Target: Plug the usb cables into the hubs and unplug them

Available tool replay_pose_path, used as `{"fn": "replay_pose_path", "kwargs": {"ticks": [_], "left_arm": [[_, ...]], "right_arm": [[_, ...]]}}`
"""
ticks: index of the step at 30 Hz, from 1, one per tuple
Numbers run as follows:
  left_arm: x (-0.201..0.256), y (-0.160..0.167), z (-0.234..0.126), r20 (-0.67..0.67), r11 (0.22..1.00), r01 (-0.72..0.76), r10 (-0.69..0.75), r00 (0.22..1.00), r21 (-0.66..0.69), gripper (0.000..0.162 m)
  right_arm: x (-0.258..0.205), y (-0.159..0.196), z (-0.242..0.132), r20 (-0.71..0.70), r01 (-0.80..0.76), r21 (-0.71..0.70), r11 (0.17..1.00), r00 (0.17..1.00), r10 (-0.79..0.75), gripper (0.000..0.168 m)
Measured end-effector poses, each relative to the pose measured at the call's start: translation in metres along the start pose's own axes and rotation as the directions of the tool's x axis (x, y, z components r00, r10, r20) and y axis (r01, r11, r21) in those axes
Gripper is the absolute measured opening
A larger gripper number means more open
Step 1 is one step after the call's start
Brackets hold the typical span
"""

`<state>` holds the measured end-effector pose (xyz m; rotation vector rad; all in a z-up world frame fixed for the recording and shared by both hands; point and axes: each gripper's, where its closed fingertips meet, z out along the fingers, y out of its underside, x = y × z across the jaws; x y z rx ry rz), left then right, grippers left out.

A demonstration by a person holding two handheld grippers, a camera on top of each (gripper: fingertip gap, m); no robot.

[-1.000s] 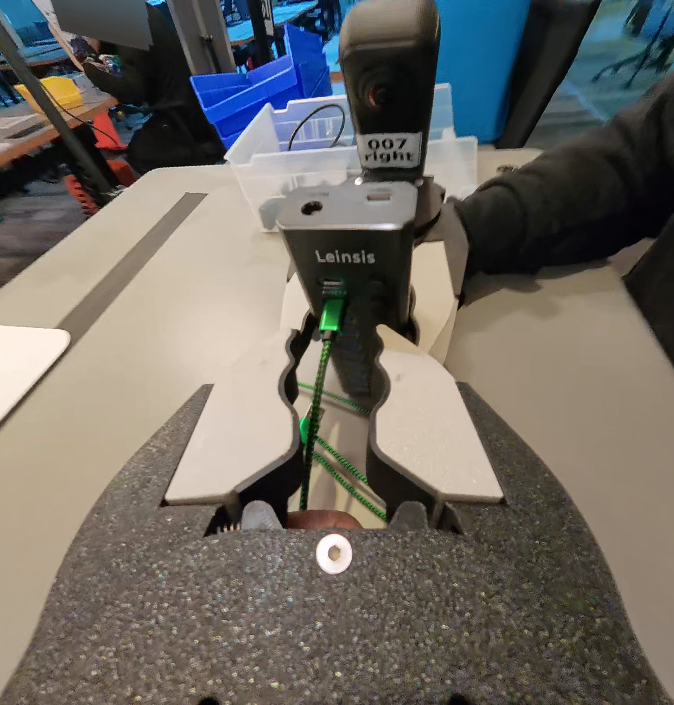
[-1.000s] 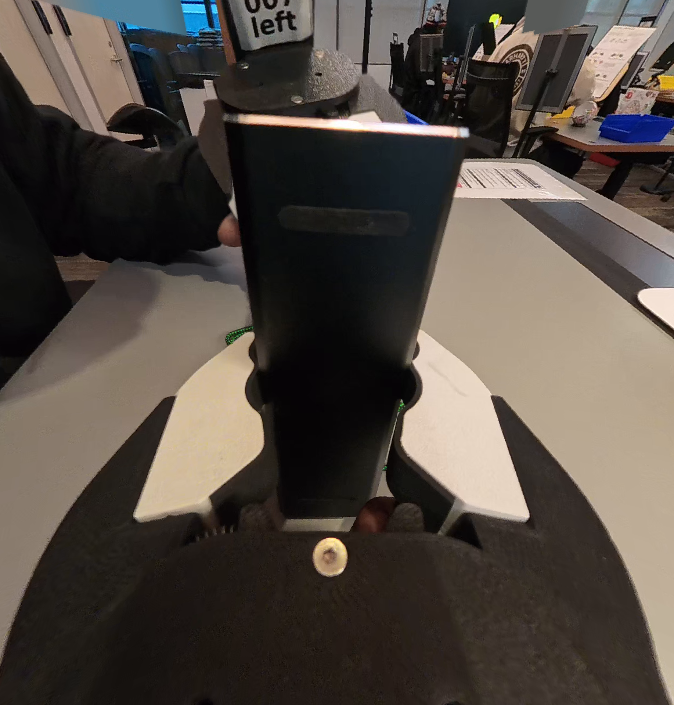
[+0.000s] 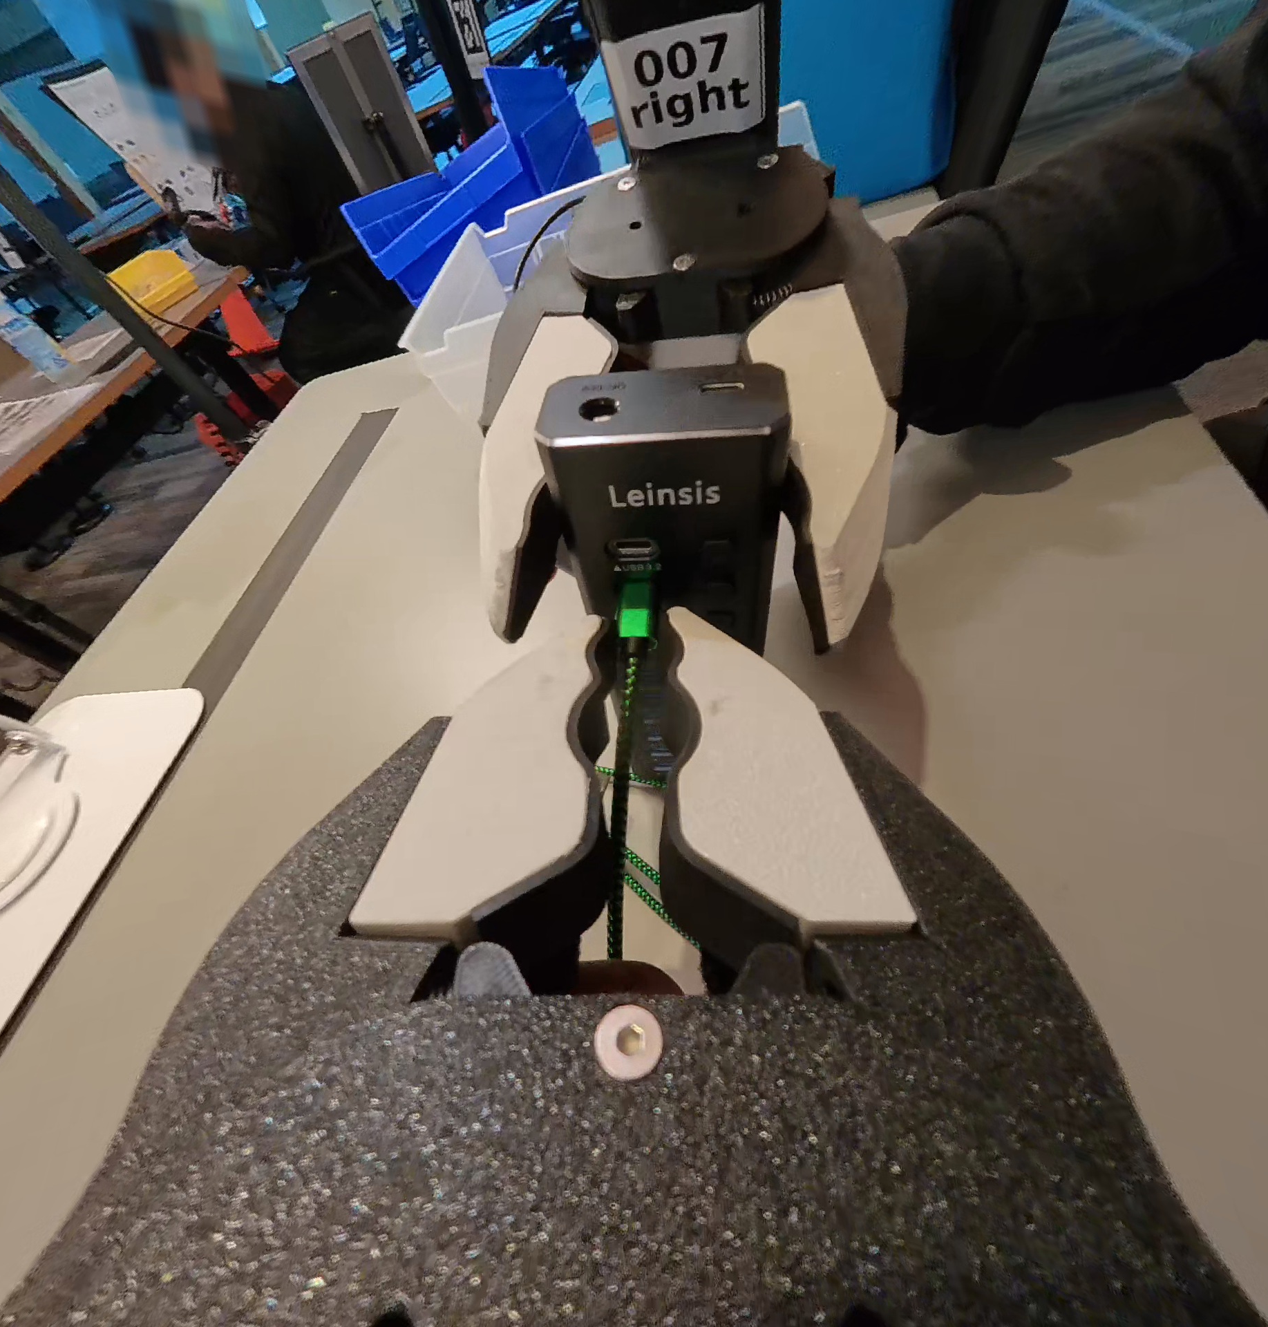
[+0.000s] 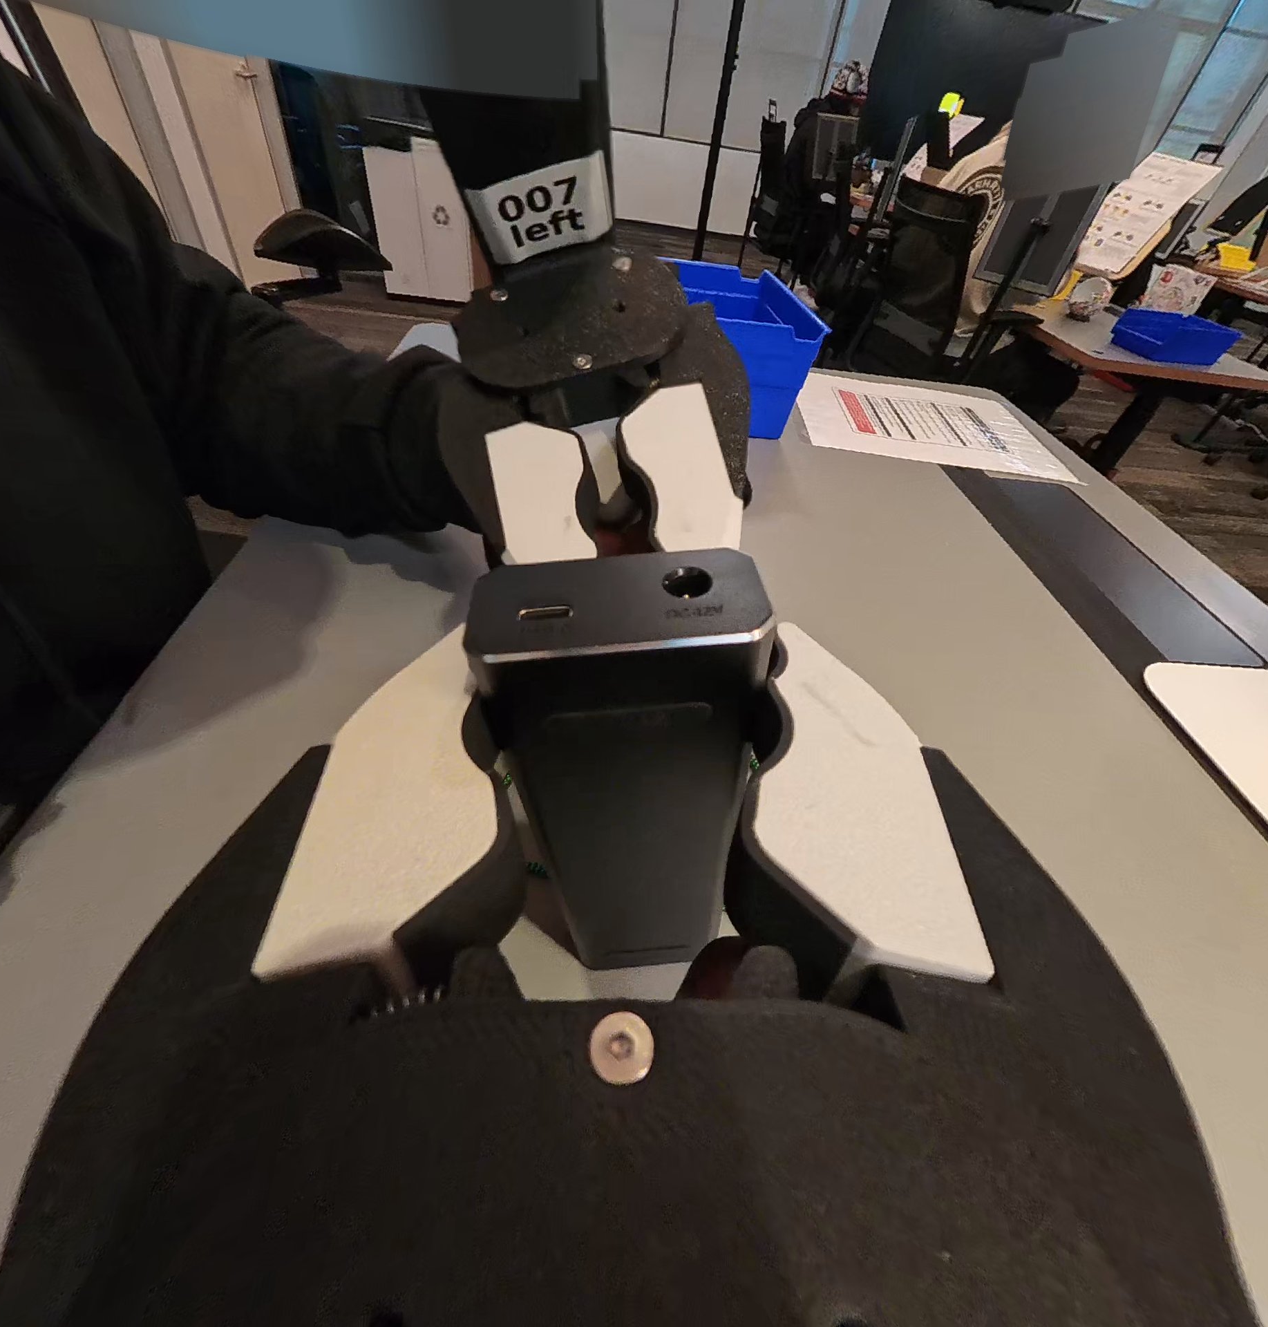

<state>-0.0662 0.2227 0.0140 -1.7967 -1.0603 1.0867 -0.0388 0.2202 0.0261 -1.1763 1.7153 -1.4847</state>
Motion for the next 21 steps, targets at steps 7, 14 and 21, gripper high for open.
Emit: {"fn": "replay_pose_path", "kwargs": {"ticks": [7,14,21], "left_arm": [[-0.001,0.0,-0.003,-0.021,1.0,0.003,-0.003,1.0,0.006,0.01],[-0.007,0.0,-0.013,-0.001,1.0,-0.016,0.016,1.0,0.02,0.01],[-0.01,-0.007,-0.011,-0.014,0.987,0.112,-0.111,0.994,0.115,0.009]], "right_arm": [[0.001,0.002,0.0,0.018,-0.054,-0.021,0.998,0.998,0.054,0.069],[0.008,0.007,0.0,-0.035,-0.081,-0.074,0.994,0.996,0.078,0.061],[0.013,-0.002,-0.001,-0.061,-0.101,0.001,0.995,0.993,0.1,0.062]]}}
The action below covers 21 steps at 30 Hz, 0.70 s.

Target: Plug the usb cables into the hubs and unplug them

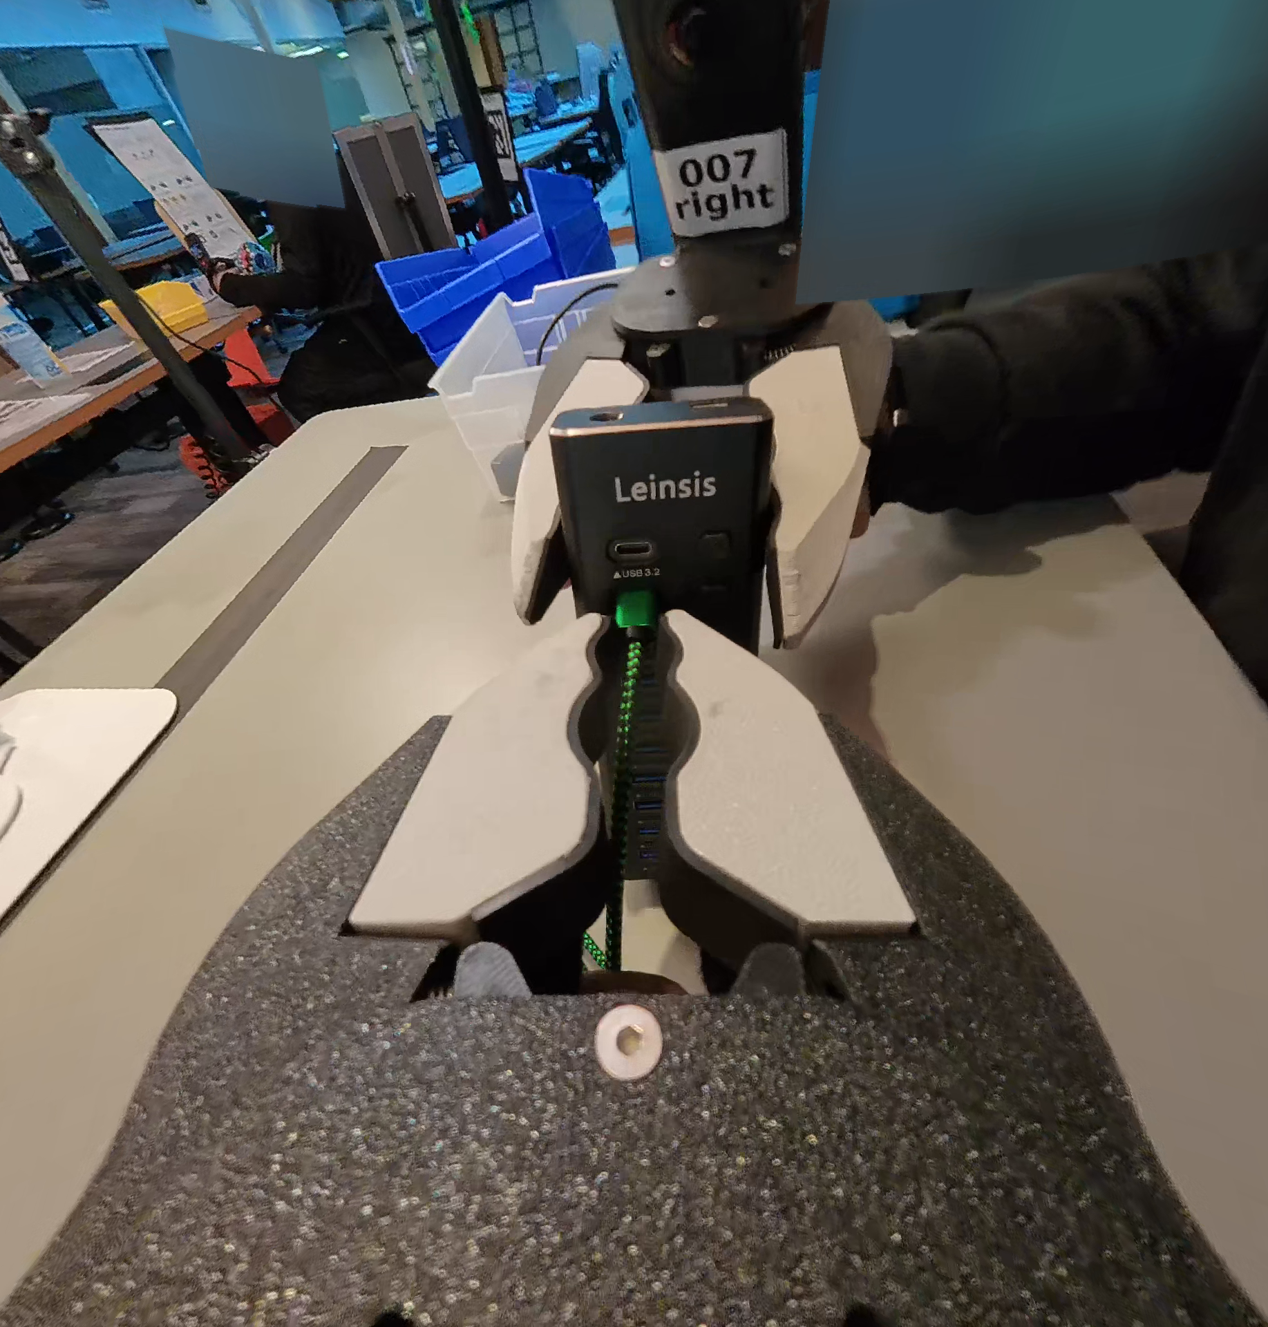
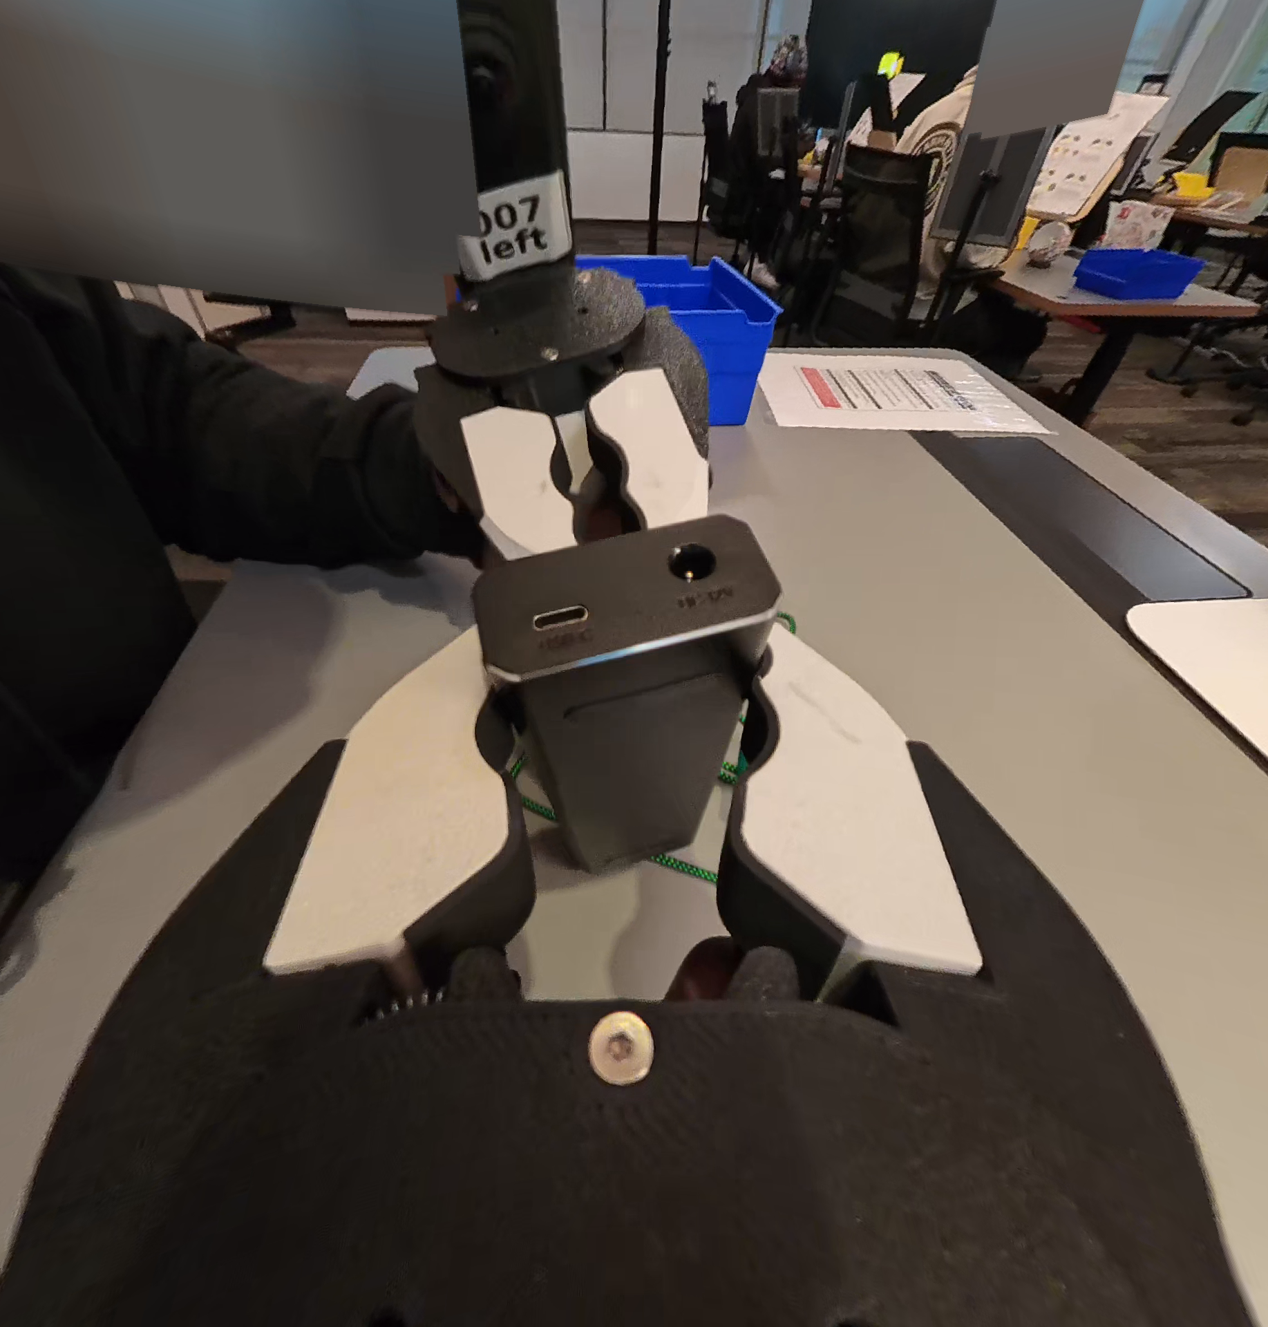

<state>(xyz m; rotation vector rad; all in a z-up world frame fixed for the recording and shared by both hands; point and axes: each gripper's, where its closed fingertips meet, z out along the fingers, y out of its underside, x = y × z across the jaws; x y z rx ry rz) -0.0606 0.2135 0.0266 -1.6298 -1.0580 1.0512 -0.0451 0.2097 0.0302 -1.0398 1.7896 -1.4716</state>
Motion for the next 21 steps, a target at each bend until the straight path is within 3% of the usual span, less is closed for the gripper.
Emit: {"fn": "replay_pose_path", "kwargs": {"ticks": [6,11,15,21], "left_arm": [[0.004,-0.002,0.001,-0.018,0.994,0.085,-0.084,0.996,0.066,0.01],[0.016,-0.01,0.003,-0.091,0.979,0.146,-0.134,0.987,0.139,0.009],[0.023,-0.006,0.01,-0.092,0.983,0.13,-0.119,0.989,0.129,0.009],[0.021,0.0,0.01,-0.072,0.993,0.087,-0.081,0.994,0.08,0.01]], "right_arm": [[-0.004,0.004,0.001,0.01,-0.024,0.009,1.0,1.0,0.024,0.063],[-0.017,0.017,0.009,0.068,0.007,-0.022,1.0,0.998,-0.005,0.076],[-0.022,0.021,0.015,0.054,0.053,-0.059,0.997,0.997,-0.05,0.084],[-0.017,0.028,0.016,-0.001,0.105,-0.126,0.986,0.994,-0.106,0.08]]}}
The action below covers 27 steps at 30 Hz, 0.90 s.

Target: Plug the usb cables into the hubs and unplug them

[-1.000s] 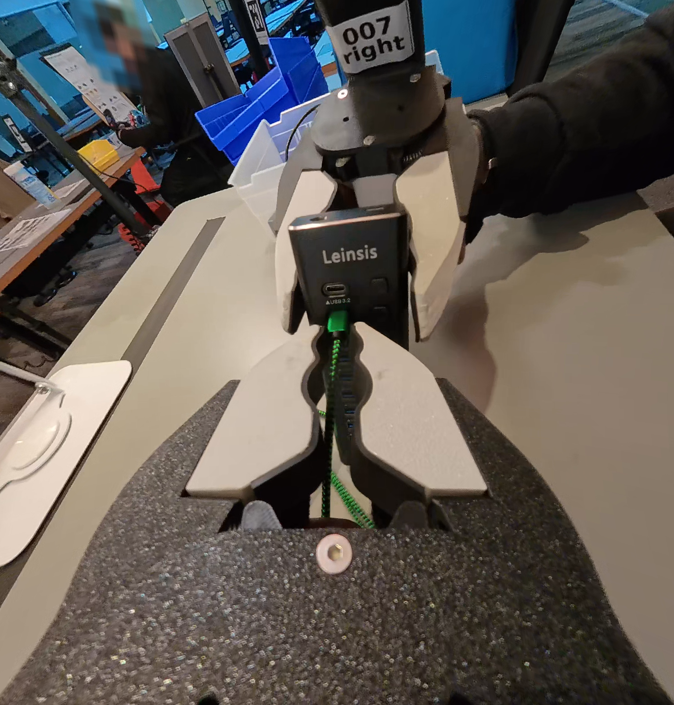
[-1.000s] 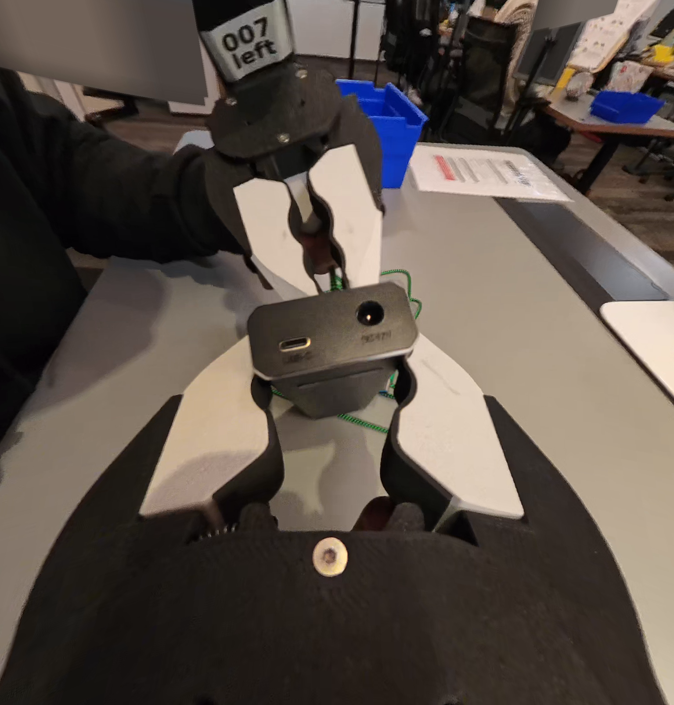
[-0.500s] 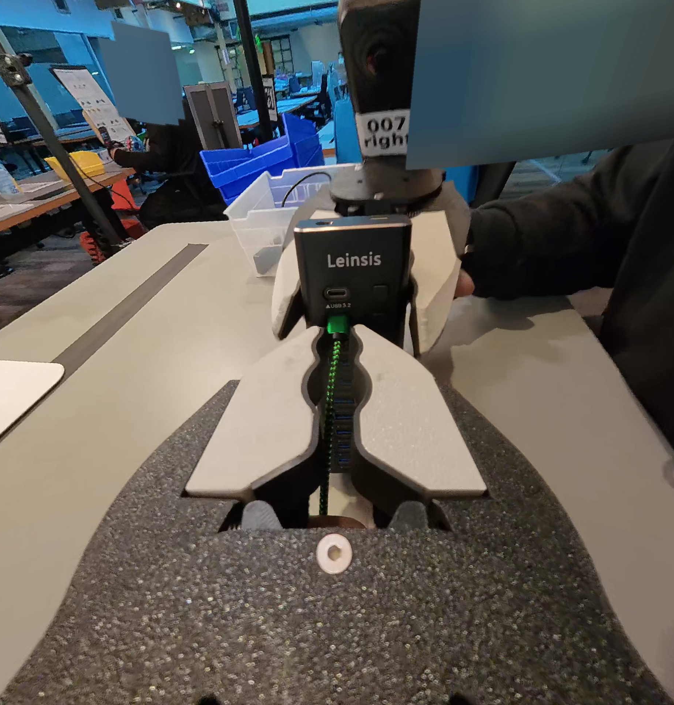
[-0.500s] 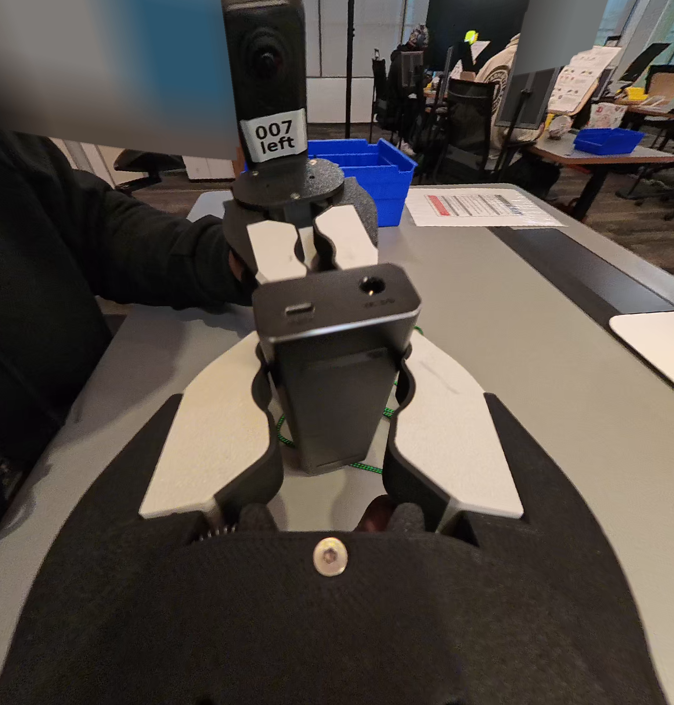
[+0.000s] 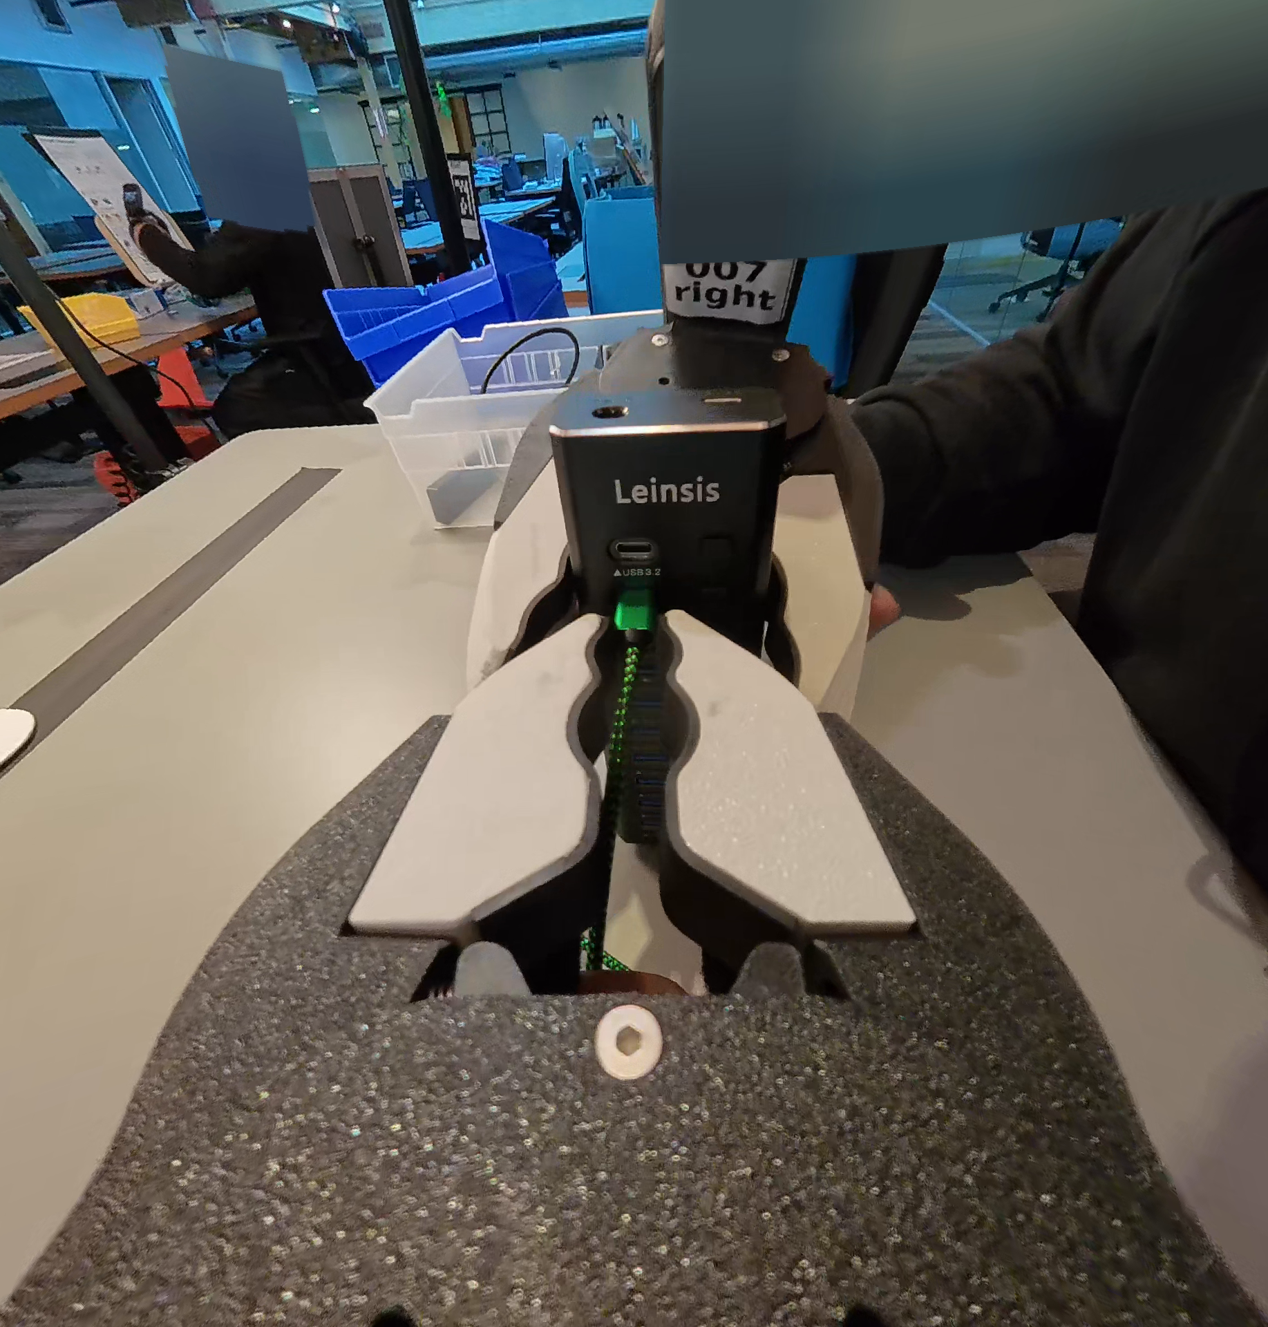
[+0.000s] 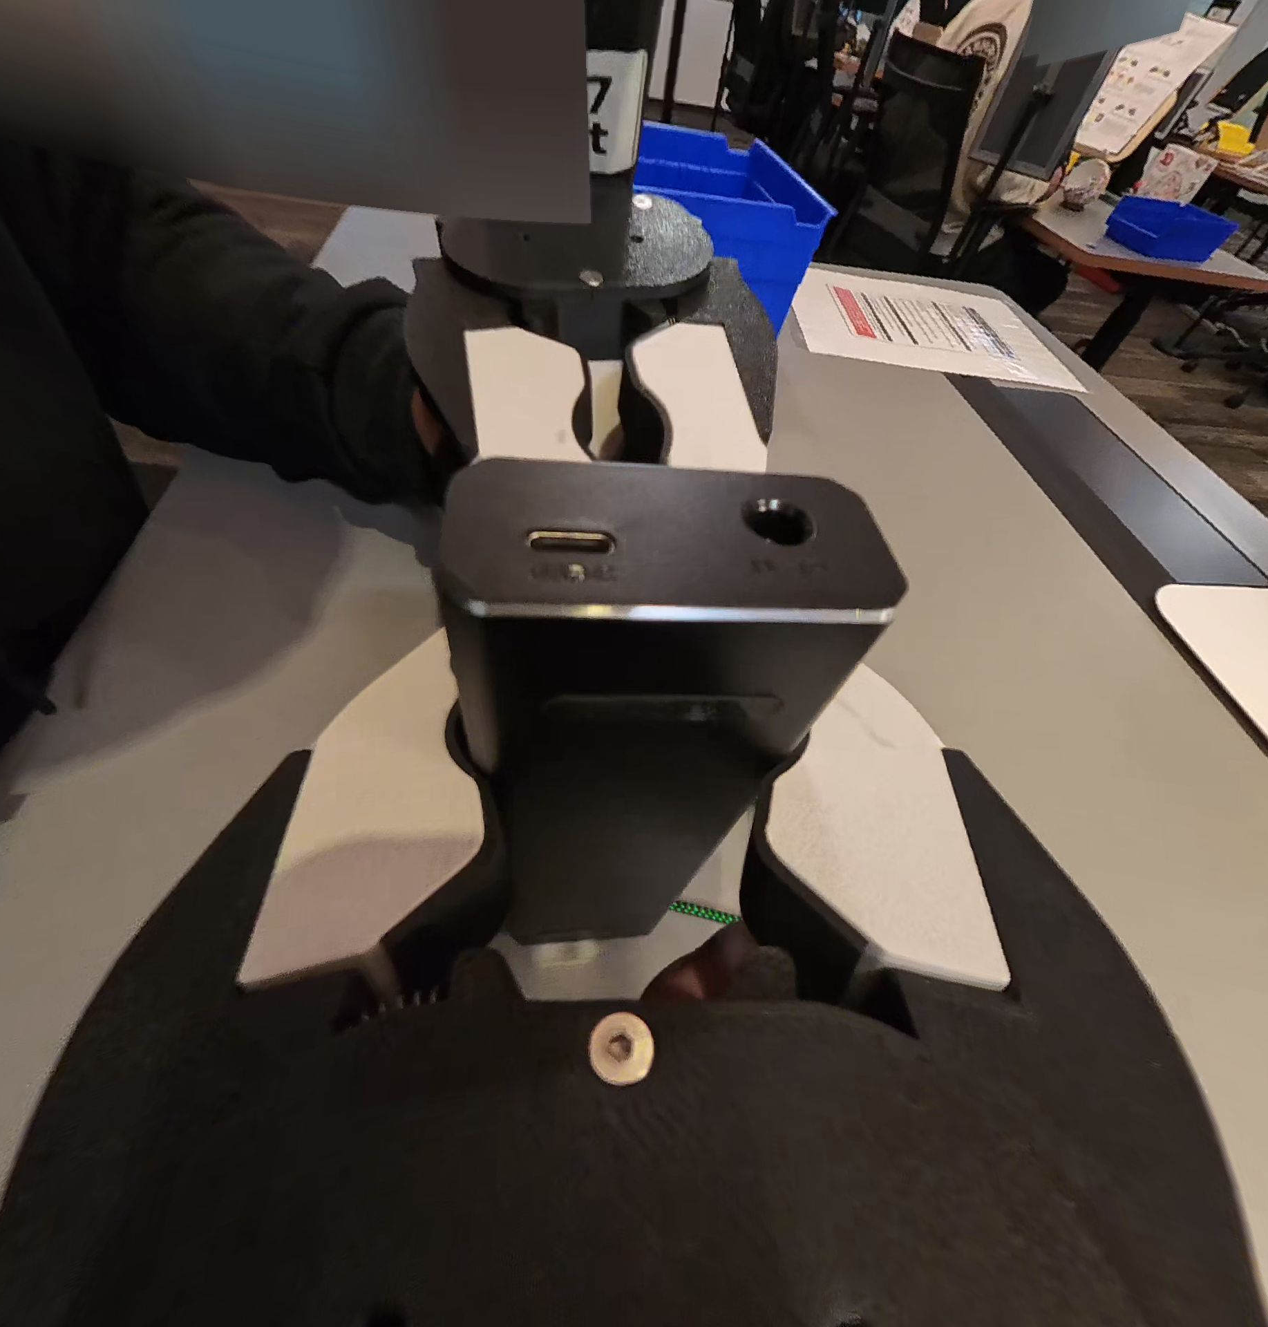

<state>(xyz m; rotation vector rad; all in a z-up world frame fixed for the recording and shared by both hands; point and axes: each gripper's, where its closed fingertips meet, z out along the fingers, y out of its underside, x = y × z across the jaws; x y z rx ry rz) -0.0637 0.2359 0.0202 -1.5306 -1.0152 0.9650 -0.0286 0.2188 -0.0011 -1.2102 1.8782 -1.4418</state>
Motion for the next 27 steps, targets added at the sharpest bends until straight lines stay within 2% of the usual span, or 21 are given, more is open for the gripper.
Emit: {"fn": "replay_pose_path", "kwargs": {"ticks": [9,14,19,27], "left_arm": [[0.001,0.004,-0.001,-0.022,1.0,-0.006,0.006,1.0,-0.007,0.01],[0.002,0.004,-0.001,-0.001,0.998,-0.047,0.047,0.999,-0.03,0.01],[0.004,0.004,-0.001,-0.014,0.998,-0.054,0.054,0.998,-0.018,0.01],[0.007,0.001,-0.003,-0.035,0.996,-0.085,0.085,0.996,-0.014,0.01]], "right_arm": [[-0.002,0.004,0.002,0.01,0.009,-0.016,1.0,1.0,-0.009,0.077],[-0.002,0.001,0.001,-0.002,0.009,0.02,1.0,1.0,-0.009,0.077],[-0.005,-0.014,0.0,0.006,-0.054,0.135,0.989,0.999,0.054,0.08],[-0.008,-0.018,-0.002,-0.002,-0.016,0.143,0.99,1.0,0.016,0.075]]}}
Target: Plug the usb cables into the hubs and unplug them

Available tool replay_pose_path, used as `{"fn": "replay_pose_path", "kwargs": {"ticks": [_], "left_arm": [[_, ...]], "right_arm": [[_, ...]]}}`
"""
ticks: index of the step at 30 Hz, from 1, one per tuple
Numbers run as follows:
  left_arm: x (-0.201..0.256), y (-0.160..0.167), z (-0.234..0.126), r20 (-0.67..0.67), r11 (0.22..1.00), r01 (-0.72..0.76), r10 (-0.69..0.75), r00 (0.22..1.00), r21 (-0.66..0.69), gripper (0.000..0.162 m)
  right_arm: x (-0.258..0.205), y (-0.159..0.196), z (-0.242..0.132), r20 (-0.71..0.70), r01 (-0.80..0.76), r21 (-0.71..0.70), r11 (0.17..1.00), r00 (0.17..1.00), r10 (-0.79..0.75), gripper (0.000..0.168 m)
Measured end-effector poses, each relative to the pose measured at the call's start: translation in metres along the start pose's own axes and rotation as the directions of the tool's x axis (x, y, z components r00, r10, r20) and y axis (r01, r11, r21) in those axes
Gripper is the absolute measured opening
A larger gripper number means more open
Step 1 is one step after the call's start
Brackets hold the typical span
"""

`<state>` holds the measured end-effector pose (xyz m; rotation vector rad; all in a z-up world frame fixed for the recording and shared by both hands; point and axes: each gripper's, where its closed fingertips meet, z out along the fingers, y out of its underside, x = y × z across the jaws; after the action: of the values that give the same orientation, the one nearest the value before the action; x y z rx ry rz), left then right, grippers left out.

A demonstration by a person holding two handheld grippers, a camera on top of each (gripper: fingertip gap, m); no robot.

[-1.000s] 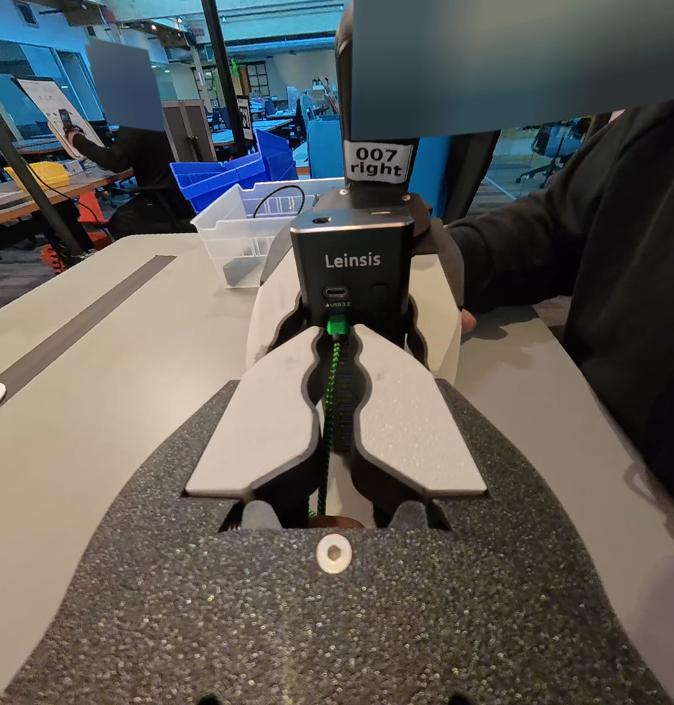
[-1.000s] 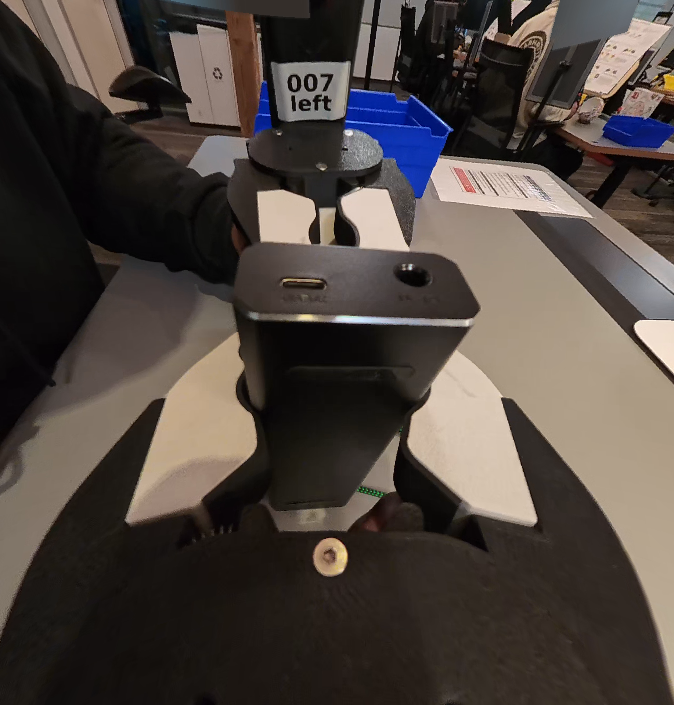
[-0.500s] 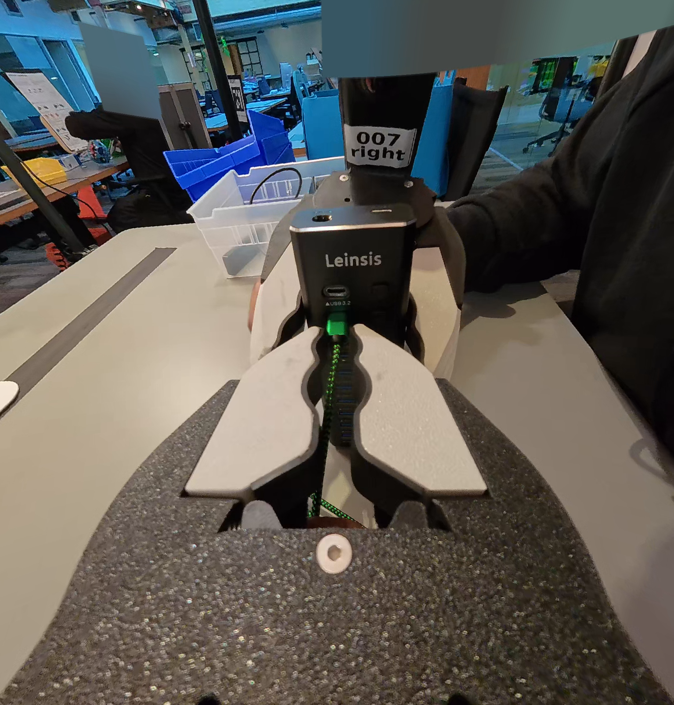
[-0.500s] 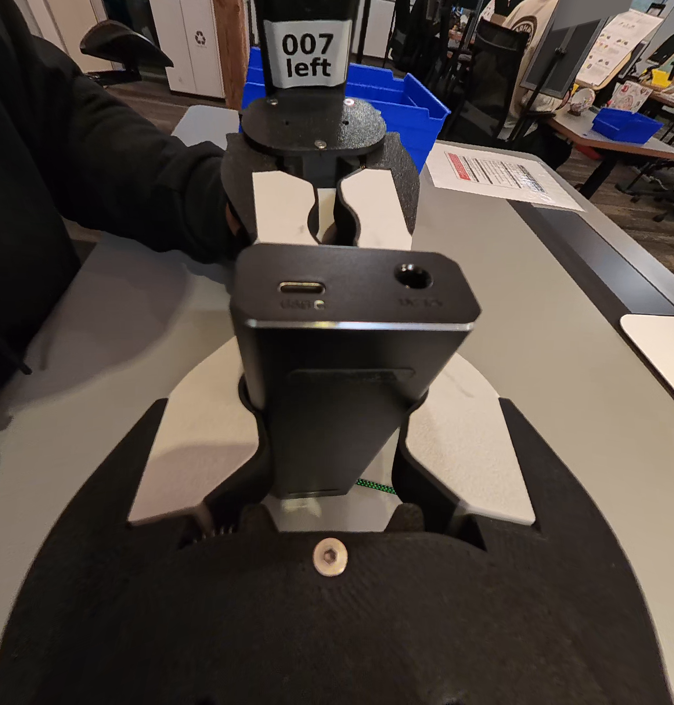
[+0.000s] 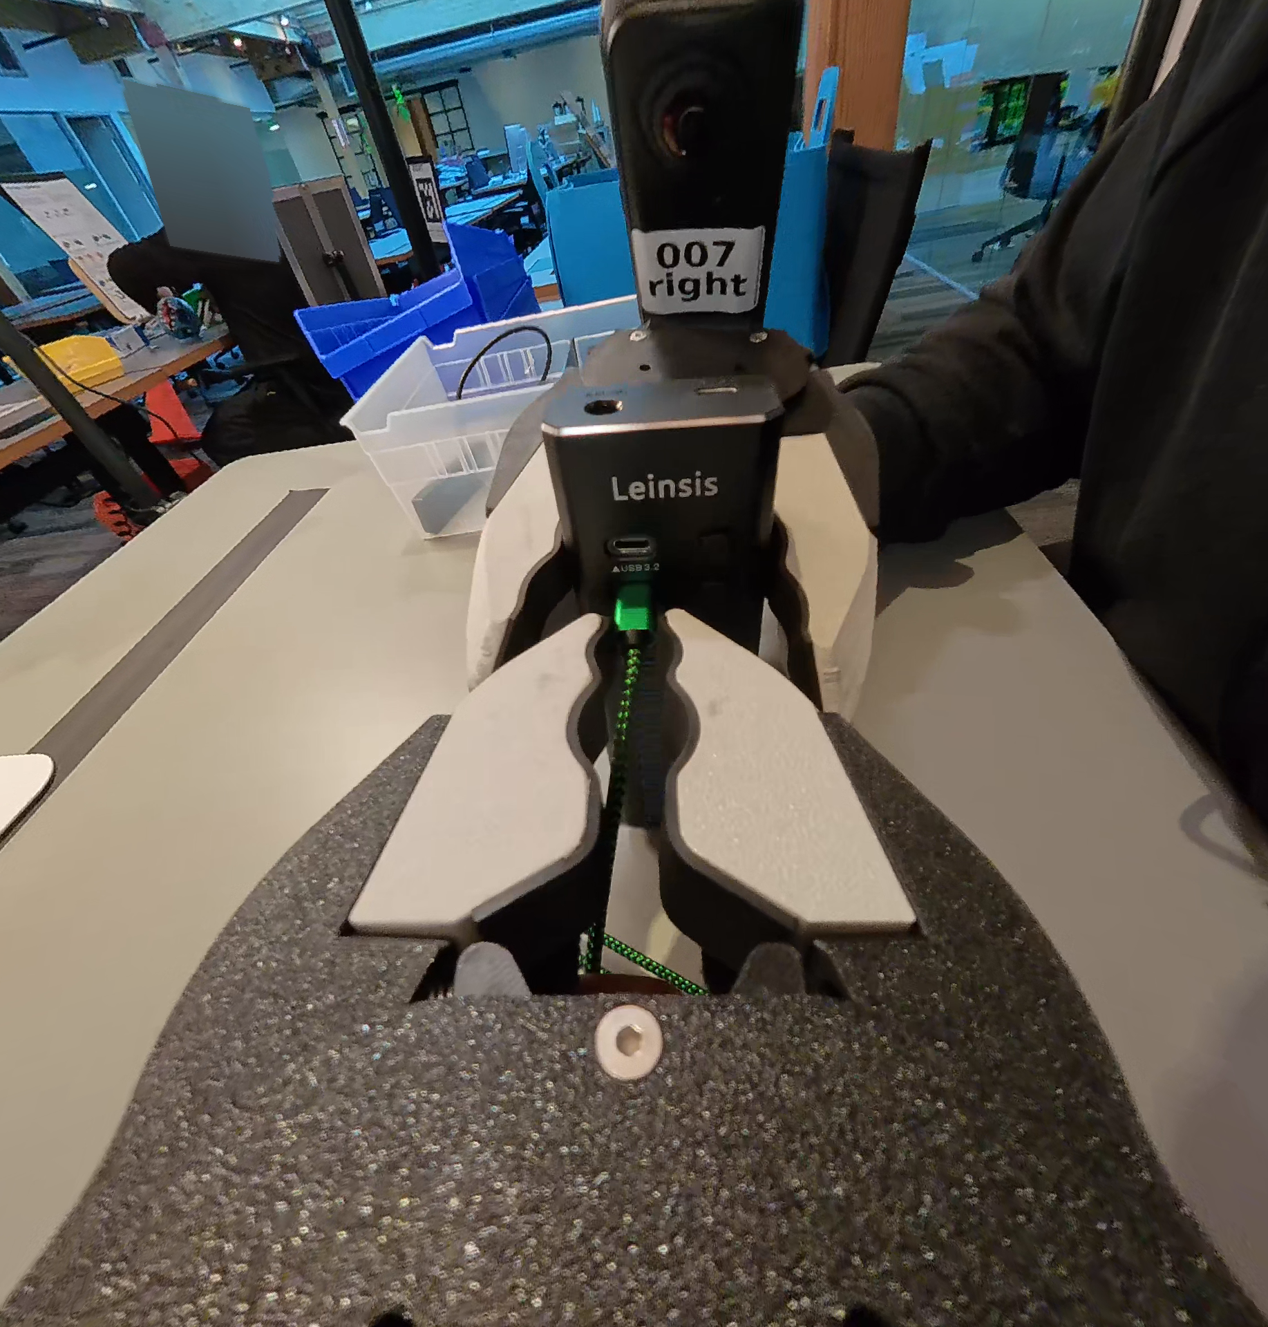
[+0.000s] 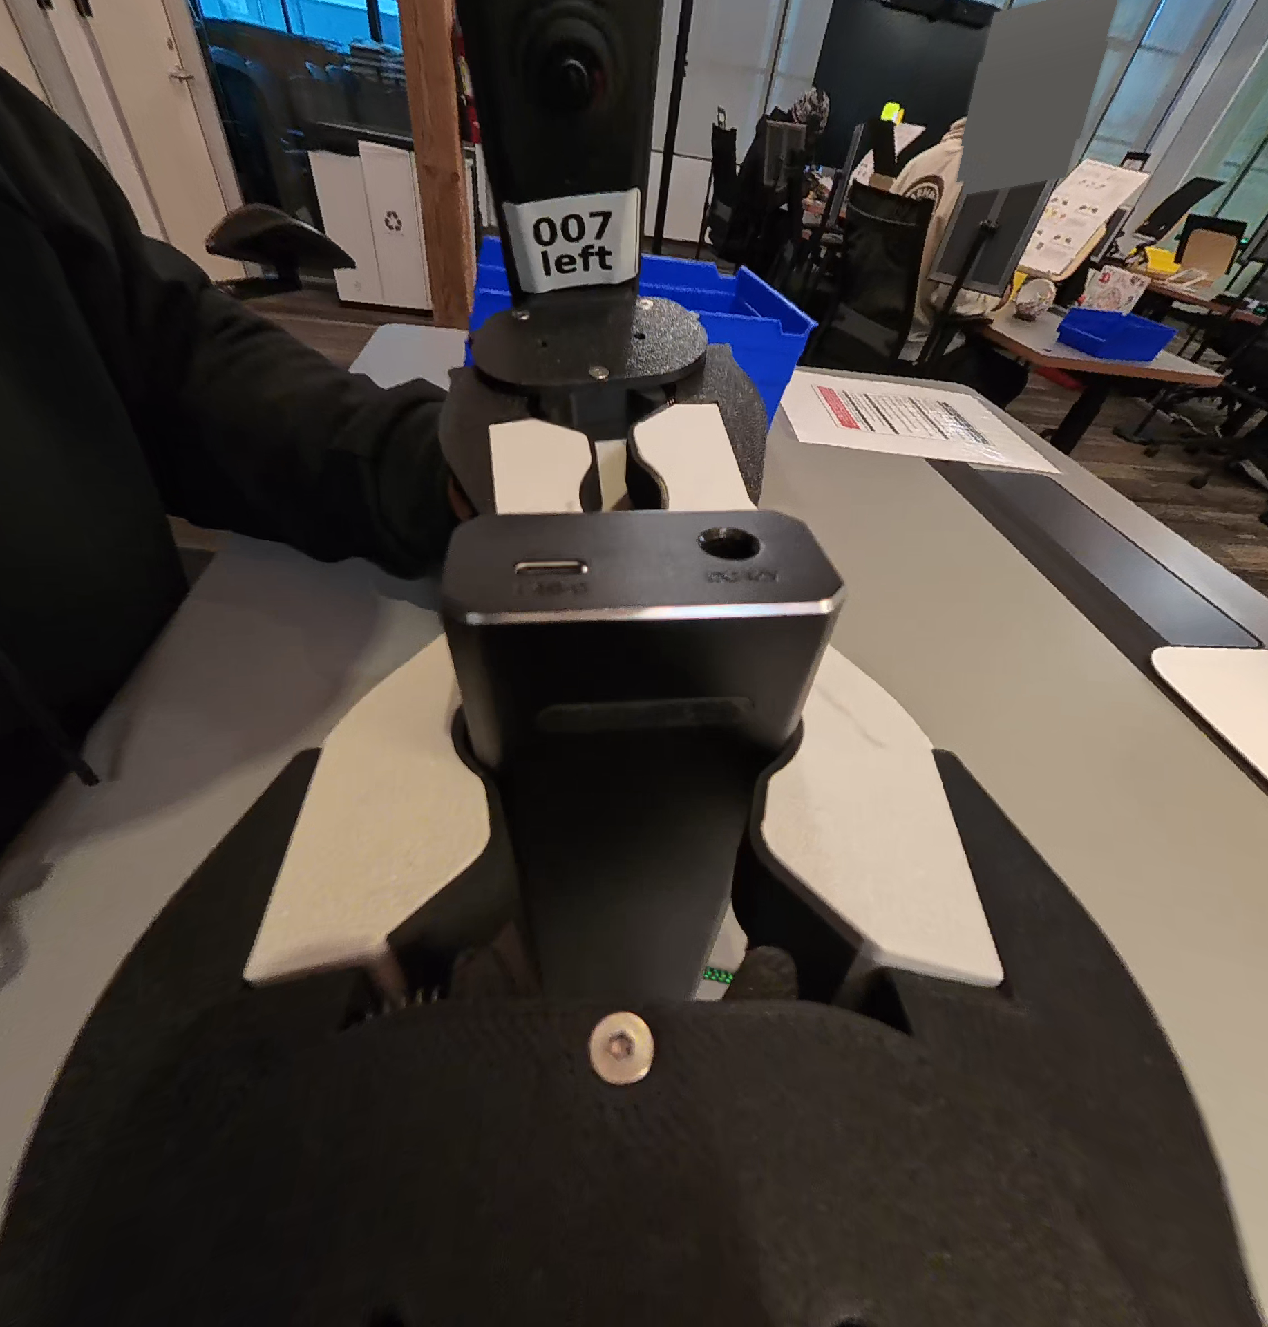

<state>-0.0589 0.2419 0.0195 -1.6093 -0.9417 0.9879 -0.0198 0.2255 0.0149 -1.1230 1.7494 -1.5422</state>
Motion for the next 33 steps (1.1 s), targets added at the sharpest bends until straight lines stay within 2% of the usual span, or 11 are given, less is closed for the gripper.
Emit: {"fn": "replay_pose_path", "kwargs": {"ticks": [4,9,15,21,27,31,33], "left_arm": [[-0.002,0.001,-0.002,0.002,1.0,-0.009,0.009,1.0,-0.017,0.01],[0.001,0.003,-0.004,-0.005,0.994,-0.085,0.085,0.996,-0.066,0.01],[-0.009,0.003,-0.004,0.096,0.98,-0.164,0.175,0.98,-0.109,0.01],[0.002,0.0,-0.005,0.016,0.985,-0.158,0.159,0.987,-0.069,0.009],[-0.005,0.005,-0.006,0.058,0.978,-0.176,0.183,0.981,-0.111,0.009],[-0.016,0.008,-0.01,0.138,0.942,-0.276,0.305,0.942,-0.191,0.003],[-0.017,0.009,-0.01,0.134,0.934,-0.293,0.323,0.937,-0.203,0.003]], "right_arm": [[0.0,0.001,0.001,0.016,-0.04,-0.006,0.999,0.999,0.04,0.073],[-0.003,0.004,0.001,0.027,0.001,-0.051,0.999,1.0,0.0,0.072],[0.007,0.005,0.001,-0.033,-0.028,-0.083,0.996,0.999,0.025,0.072],[-0.007,0.002,-0.002,0.082,-0.043,-0.067,0.997,0.995,0.049,0.072],[0.002,0.007,-0.001,0.015,-0.026,-0.12,0.992,0.999,0.028,0.072],[0.011,0.008,-0.003,-0.033,-0.069,-0.122,0.99,0.997,0.065,0.072],[0.012,0.008,-0.002,-0.04,-0.078,-0.105,0.991,0.996,0.074,0.072]]}}
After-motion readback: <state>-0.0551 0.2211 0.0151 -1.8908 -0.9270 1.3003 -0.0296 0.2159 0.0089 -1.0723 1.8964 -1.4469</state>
